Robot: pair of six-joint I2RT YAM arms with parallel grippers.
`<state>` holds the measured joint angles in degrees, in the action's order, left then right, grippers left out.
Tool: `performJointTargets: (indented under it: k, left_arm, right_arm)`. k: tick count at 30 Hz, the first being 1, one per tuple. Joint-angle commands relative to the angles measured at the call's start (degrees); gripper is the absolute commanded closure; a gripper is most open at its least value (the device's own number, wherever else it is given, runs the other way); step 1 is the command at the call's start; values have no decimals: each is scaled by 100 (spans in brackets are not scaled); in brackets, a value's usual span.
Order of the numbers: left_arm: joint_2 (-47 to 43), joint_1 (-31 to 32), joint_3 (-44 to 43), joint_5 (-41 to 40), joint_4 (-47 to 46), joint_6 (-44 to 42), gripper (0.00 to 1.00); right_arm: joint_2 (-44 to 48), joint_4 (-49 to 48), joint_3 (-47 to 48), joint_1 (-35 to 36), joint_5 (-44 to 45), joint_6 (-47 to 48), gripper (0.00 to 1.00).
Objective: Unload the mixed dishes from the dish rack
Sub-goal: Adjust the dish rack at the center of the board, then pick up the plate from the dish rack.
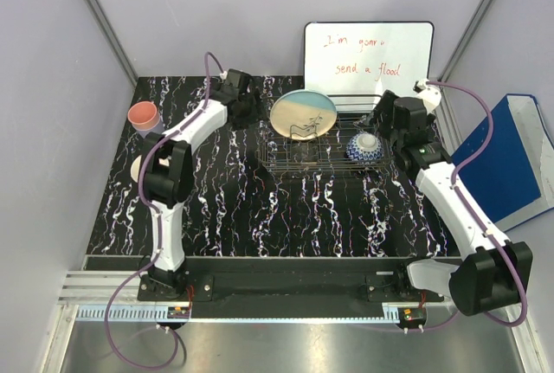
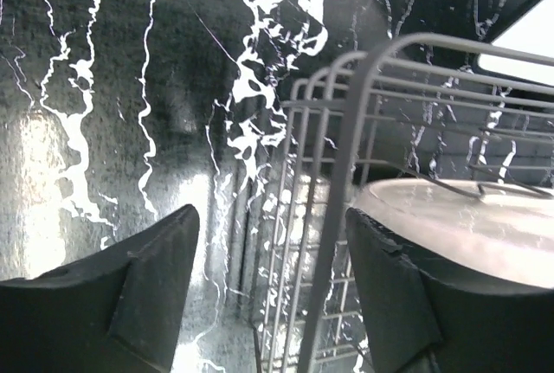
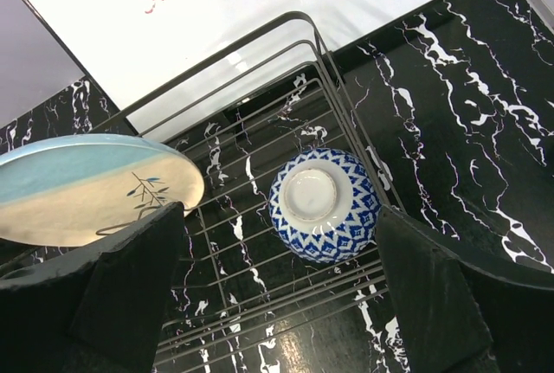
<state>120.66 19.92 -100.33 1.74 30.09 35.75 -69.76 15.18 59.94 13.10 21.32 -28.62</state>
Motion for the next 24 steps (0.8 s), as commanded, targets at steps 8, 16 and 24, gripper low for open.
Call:
performJointTargets:
  k: [8,16,24]
  left_arm:
    - [-1756,20,-64,335,-178,-1514,27]
    - [-2318,117,820,2374,-1449,-5133,28]
    - [-2056,539,1210,2867,-2006,-7679,27]
  right_arm:
    - [418,-287,-149,166,-180,-90,1]
    - [393,-437,-361,386,-374,-126,1]
    - [770,-437,-746,588,-278,-266,1]
